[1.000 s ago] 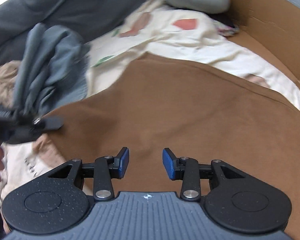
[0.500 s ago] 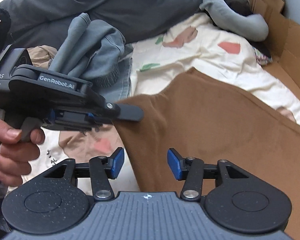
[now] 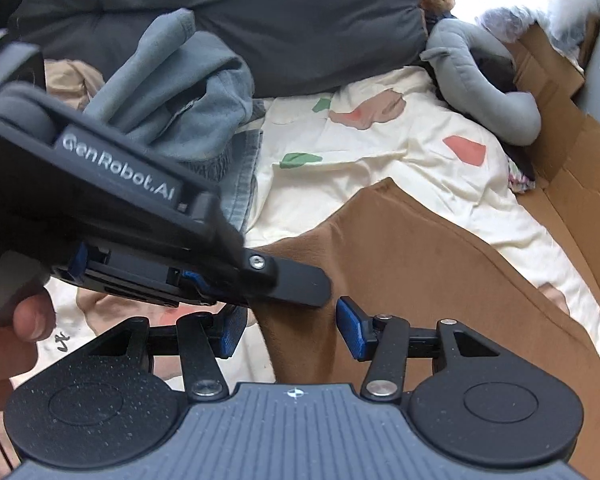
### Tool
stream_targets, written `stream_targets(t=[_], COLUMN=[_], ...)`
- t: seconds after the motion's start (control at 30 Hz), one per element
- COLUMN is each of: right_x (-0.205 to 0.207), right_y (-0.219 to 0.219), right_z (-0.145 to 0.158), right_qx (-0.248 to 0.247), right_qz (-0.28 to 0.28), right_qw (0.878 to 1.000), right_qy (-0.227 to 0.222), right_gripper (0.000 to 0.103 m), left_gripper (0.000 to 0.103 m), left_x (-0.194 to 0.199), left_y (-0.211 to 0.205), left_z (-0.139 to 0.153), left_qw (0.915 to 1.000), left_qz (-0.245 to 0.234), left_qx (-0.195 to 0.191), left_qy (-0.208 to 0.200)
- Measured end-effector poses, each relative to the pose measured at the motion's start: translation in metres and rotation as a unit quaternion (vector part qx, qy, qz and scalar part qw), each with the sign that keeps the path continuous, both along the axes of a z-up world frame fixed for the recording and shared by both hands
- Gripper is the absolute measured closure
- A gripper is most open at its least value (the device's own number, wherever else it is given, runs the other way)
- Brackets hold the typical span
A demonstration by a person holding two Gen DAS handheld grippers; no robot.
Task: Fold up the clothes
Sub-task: 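Move the right tool to the shirt peak held by the left tool and close on it, then open the left tool and regrip the shirt higher while the right tool holds it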
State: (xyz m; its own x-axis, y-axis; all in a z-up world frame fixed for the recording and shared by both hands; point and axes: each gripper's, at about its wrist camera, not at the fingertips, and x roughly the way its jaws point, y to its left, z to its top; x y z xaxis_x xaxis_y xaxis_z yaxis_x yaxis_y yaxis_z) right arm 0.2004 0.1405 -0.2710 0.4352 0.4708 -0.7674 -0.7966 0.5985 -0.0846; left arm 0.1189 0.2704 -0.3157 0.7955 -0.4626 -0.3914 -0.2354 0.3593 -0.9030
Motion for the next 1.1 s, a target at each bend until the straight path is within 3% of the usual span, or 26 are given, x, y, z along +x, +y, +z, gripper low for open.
stream_targets(t=[0.1, 0.23, 0.3, 0.4, 0.47, 0.53, 0.77, 1.1], right_x=[-0.001, -0.001, 0.001, 0.006, 0.008, 0.009, 0.01, 0.01], right_y=[0.005, 0.005, 0.003, -0.001, -0.003, -0.004, -0.007, -0.01], right_z=[-0.005, -0.009, -0.01, -0.01, -0.01, -0.009, -0.008, -0.006], right_qx=[-0.014, -0.026, -0.023, -0.016, -0.011, -0.006, 0.001, 0.006], right_qz=[-0.003, -0.004, -0.009, -0.016, -0.019, -0.021, -0.023, -0.025], right_qw=[1.0, 0.999, 0.999, 1.0, 1.0, 1.0, 1.0, 1.0], right_qy=[-0.014, -0.029, -0.028, -0.021, -0.018, -0.015, -0.01, -0.01], right_gripper=[0.058, 0.091, 0.099, 0.099, 0.099, 0.099, 0.099, 0.099], left_gripper=[0.096, 0.095, 0.092, 0.079, 0.045, 0.032, 0.026, 0.025], left_x=[-0.001, -0.003, -0.005, -0.011, -0.016, -0.018, -0.002, 0.052], left_y=[0.0, 0.0, 0.002, 0.008, 0.013, 0.017, 0.035, 0.05], left_z=[0.002, 0.004, 0.006, 0.01, 0.015, 0.015, -0.006, -0.037], left_qw=[0.9999, 0.9992, 0.9984, 0.9962, 0.9961, 0.9973, 0.9995, 0.9999], left_qz=[-0.007, -0.014, -0.014, -0.008, 0.004, 0.014, 0.025, 0.01], left_qx=[-0.007, -0.021, -0.033, -0.054, -0.05, -0.032, -0.009, -0.005], left_qy=[-0.012, -0.031, -0.044, -0.067, -0.073, -0.064, -0.015, -0.001])
